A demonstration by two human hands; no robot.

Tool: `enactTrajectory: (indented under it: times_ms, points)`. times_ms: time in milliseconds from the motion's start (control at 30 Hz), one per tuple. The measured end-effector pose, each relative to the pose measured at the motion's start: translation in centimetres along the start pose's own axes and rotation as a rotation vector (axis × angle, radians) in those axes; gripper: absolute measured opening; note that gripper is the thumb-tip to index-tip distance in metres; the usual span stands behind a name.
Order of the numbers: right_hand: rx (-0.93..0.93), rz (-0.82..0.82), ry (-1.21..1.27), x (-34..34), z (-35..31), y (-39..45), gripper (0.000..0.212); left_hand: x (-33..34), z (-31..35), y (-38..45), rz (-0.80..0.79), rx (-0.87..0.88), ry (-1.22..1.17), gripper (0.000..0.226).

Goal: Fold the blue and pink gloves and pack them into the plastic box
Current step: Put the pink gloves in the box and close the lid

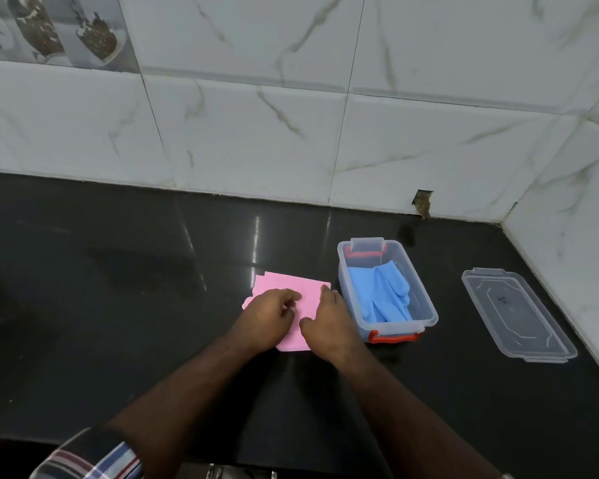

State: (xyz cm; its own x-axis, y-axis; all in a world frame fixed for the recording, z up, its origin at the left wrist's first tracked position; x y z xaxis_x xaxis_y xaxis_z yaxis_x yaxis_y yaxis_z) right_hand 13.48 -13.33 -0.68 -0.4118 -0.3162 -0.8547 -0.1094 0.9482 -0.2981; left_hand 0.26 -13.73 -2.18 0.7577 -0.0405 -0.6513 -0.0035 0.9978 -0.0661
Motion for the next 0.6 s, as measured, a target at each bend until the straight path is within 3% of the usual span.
enactTrajectory:
  times_ms: [200,367,433,533,600]
  points:
    - [0.172,0.109,0.255,0.1,0.6,0.5,0.07,1.0,0.1,-1.1,-0.159,0.142,0.15,0.057]
    - [0.144,0.207,0.279,-0.9,-1.6,-0.1,0.069,1.2,-0.2,-2.0,-0.143,0.166,0.13,0.072]
    - [0.115,0.228,0.377,-1.3,-2.4,-0.3,0.069,0.8,-0.2,-2.1,-0.059,0.176,0.09,0.061]
    - [0.068,0.221,0.51,-1.6,-3.2,-0.7,0.072,-0.4,0.2,-2.0,0.081,0.232,0.007,0.019]
    - [0.044,0.218,0.554,-1.8,-3.0,-0.8,0.072,-1.3,0.4,-1.7,0.115,0.235,-0.05,0.017]
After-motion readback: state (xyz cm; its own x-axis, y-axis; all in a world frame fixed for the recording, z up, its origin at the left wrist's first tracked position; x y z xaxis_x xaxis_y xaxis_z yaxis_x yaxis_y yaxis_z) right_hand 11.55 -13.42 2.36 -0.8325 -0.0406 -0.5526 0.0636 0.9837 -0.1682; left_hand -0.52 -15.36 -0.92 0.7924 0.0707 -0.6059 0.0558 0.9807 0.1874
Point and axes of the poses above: each hand's wrist, its own y-axis towards the middle knuckle, its own x-axis out of the palm, z = x × y, the point moved 5 cm from there along y, towards the middle knuckle, and after that the axes turned 10 degrees about -y, right-handed, at the moved point
